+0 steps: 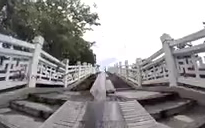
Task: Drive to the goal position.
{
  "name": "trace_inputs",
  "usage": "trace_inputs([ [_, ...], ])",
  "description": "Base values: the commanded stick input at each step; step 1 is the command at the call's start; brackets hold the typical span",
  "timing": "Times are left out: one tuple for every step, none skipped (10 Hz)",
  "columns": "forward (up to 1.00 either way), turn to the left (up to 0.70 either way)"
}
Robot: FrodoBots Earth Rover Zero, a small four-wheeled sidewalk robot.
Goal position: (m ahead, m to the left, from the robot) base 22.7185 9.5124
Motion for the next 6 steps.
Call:
trace_inputs([
  [0.7,0.0],
  [0.7,0.0],
  [0.7,0.0],
  [0.7,0.0],
  [0.7,0.0],
  [0.7,0.0],
])
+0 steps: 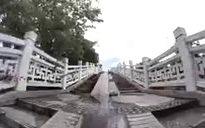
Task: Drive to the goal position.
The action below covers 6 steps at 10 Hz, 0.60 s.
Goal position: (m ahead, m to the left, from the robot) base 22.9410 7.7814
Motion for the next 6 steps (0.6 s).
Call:
trace_inputs([
  [0.7,0.0],
  [0.7,0.0],
  [0.7,0.0],
  [0.7,0.0],
  [0.7,0.0],
  [0.7,0.0],
])
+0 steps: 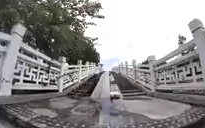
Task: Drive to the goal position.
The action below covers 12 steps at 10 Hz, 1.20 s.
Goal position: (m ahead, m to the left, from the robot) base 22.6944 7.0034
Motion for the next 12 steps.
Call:
trace_inputs([
  [0.7,0.0],
  [0.7,0.0],
  [0.7,0.0],
  [0.7,0.0],
  [0.7,0.0],
  [0.7,0.0],
  [0.7,0.0],
  [0.7,0.0],
  [0.7,0.0],
  [0.7,0.0],
  [0.7,0.0],
  [0.7,0.0],
])
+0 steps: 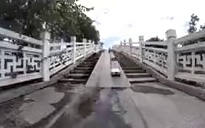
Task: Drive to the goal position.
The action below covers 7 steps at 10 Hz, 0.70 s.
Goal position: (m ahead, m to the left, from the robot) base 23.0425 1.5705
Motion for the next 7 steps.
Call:
trace_inputs([
  [0.7,0.0],
  [0.7,0.0],
  [0.7,0.0],
  [0.7,0.0],
  [0.7,0.0],
  [0.7,0.0],
  [0.7,0.0],
])
